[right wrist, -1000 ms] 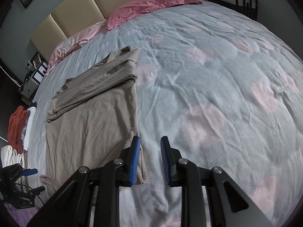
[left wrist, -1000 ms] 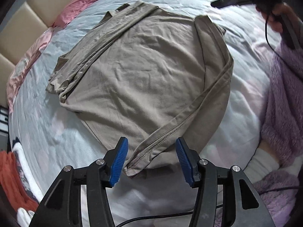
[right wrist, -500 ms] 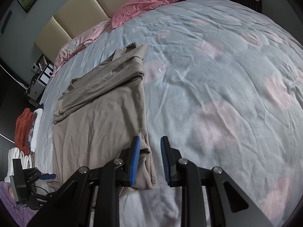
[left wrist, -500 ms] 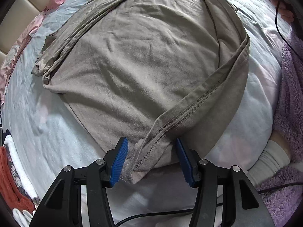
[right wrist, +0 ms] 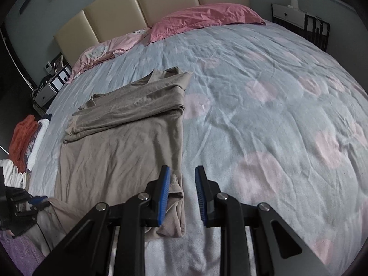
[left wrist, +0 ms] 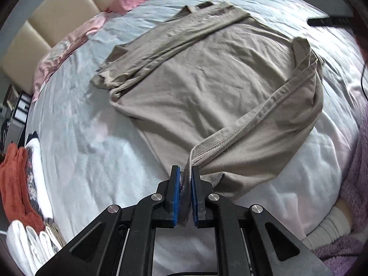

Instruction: Fold clothes

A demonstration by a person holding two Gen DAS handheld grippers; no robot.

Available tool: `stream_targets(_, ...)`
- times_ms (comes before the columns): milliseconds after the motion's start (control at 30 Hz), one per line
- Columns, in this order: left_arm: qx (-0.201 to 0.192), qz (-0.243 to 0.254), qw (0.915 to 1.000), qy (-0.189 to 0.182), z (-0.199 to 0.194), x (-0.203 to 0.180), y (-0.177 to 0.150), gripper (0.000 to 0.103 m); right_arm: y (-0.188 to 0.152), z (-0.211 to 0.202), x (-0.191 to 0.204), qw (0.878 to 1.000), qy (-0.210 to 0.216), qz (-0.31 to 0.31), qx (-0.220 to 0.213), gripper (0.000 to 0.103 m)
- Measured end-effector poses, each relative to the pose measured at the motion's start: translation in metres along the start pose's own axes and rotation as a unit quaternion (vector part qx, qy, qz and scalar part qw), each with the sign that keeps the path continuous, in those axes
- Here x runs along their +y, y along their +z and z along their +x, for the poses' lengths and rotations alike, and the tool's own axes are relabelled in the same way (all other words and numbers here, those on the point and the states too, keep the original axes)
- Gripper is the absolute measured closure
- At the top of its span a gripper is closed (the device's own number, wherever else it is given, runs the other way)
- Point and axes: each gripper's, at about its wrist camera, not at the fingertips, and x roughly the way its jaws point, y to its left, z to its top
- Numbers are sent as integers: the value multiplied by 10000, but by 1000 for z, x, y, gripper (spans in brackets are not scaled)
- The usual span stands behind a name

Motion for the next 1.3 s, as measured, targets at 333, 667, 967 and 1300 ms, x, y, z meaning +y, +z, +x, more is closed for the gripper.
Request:
stream_targets(333, 83, -231, 9994, 256, 14, 4, 0, 93, -14, 16, 40, 9899, -475, -1277, 398, 74)
stream_targets(667, 104, -322, 9993, 130, 18, 8, 3, 93, -15, 33, 85, 8720, -925, -4586, 1444, 68)
stream_targets(967, 204, -377, 9991, -26, 30, 11, 5, 93, -35, 58, 105, 7639, -1168, -5954, 2200, 67)
stream_targets(1300, 136, -544, 9982, -228, 31, 20, 6, 93, -33, 84, 106, 7553, -1244, -6015, 2286, 93)
